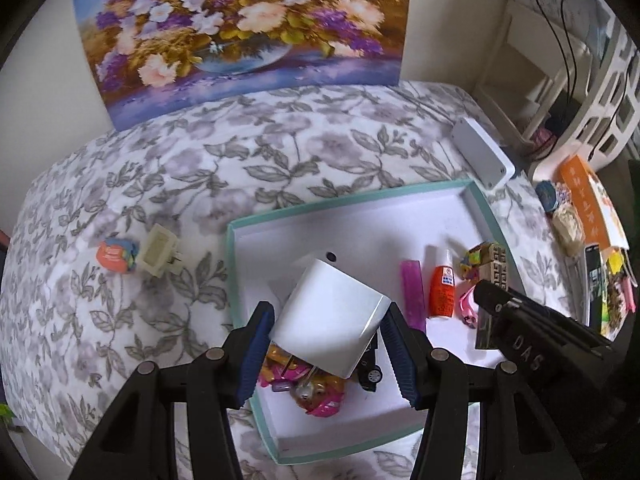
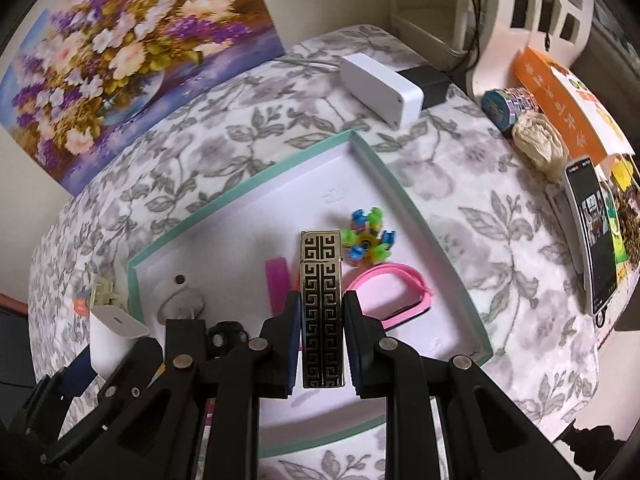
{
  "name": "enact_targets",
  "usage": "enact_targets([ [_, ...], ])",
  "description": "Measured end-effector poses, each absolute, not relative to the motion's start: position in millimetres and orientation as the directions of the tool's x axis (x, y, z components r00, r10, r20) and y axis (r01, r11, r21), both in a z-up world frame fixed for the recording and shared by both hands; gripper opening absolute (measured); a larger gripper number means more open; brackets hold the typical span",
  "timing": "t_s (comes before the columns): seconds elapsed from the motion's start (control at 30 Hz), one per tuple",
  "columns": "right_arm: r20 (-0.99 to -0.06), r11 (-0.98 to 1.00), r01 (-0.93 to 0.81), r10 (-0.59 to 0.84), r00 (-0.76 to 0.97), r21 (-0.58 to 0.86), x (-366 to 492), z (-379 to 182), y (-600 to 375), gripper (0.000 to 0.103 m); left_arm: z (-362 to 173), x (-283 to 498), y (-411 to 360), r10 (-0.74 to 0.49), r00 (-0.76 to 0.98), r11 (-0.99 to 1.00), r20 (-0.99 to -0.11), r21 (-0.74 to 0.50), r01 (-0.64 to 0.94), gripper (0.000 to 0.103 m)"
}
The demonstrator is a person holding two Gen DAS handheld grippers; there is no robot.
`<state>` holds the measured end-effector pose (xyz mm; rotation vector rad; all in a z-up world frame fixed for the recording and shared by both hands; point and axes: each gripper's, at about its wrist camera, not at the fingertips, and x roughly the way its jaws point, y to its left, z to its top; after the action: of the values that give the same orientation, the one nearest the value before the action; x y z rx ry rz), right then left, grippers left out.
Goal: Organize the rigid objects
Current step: 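Carry both items over the tray and open both tools to release them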
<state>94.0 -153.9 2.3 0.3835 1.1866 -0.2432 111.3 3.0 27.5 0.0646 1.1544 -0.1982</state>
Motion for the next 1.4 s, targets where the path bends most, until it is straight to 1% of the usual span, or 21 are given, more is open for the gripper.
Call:
enact_targets([
  [0.37, -0.94, 0.9, 0.406, 0.011, 0.34, 0.157, 95, -5, -172, 0.022, 11, 113, -21, -0.088, 0.364, 0.976, -0.927, -0.007, 0.219, 0.058],
  [0.87, -0.957, 0.905, 0.399, 0.026, 0.29, 0.146, 99, -21, -171, 0.022, -4, 114, -30, -0.059, 0.335, 0.974, -0.94, 0.02, 0.227, 0.058],
  [1.17, -0.962, 0.908, 0.399, 0.016, 0.273, 0.128, 99, -23, -169, 0.022, 0, 113, -30, -0.059, 0.347, 0.973, -0.936, 0.024, 0.229, 0.059],
  [1.4, -0.956, 0.911, 0.397, -0.009, 0.293, 0.113, 99, -13, -167, 0.023, 3, 115, -25, -0.058, 0.349, 0.976, -0.935, 0.02, 0.216, 0.059],
])
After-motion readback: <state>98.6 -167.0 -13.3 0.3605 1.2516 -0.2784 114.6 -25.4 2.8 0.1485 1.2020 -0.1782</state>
